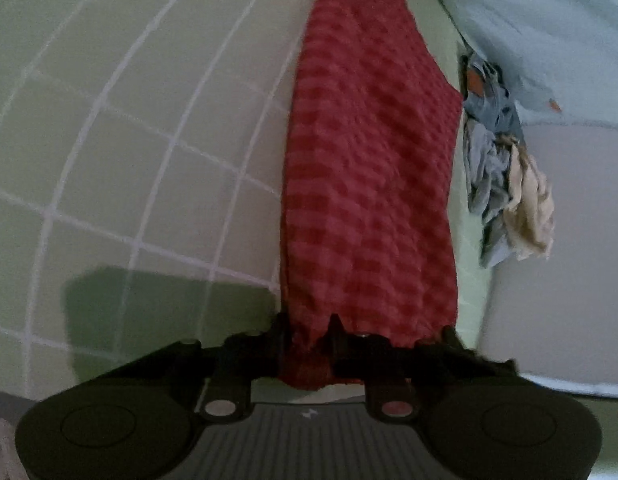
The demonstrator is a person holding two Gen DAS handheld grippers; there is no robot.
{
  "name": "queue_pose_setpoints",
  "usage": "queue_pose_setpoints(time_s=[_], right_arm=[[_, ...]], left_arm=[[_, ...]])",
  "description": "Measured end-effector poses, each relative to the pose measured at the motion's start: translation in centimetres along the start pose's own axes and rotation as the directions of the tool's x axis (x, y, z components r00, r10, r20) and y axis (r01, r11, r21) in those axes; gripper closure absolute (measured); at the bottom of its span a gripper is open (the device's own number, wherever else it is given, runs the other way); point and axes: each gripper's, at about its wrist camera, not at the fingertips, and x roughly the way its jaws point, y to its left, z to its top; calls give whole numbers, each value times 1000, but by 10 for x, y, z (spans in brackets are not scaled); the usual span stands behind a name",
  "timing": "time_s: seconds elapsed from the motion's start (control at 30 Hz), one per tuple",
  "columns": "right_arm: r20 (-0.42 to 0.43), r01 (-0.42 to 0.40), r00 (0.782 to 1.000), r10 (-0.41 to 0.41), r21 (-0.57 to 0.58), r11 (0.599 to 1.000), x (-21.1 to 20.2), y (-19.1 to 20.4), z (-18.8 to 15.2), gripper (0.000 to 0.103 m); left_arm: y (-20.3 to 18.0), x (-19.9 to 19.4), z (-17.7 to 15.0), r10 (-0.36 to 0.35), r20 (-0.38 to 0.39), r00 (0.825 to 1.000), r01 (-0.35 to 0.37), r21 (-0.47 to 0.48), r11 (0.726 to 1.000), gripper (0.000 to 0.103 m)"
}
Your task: Fold clothes
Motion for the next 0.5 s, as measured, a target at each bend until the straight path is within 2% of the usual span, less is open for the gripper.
queue_pose_setpoints(time_s=[0.07,0.2,0.43,0.5], right_arm=[[4,52,999,-52,-1,999,1,2,1,76],[6,80,997,-80,2,997,3,5,1,77],[-44,43,998,-43,0,999,21,6,0,69],[-65,61,996,-63,-35,998,29,8,-2,83]], left_arm=[[1,1,1,-6,-4,1000,6,-14,1000,83],[1,2,1,-4,-11,1000,4,-14,1000,82],[6,1,3,-28,-17,999,27,-38,999,82],[5,1,3,-25,-18,1000,25,-37,999,84]])
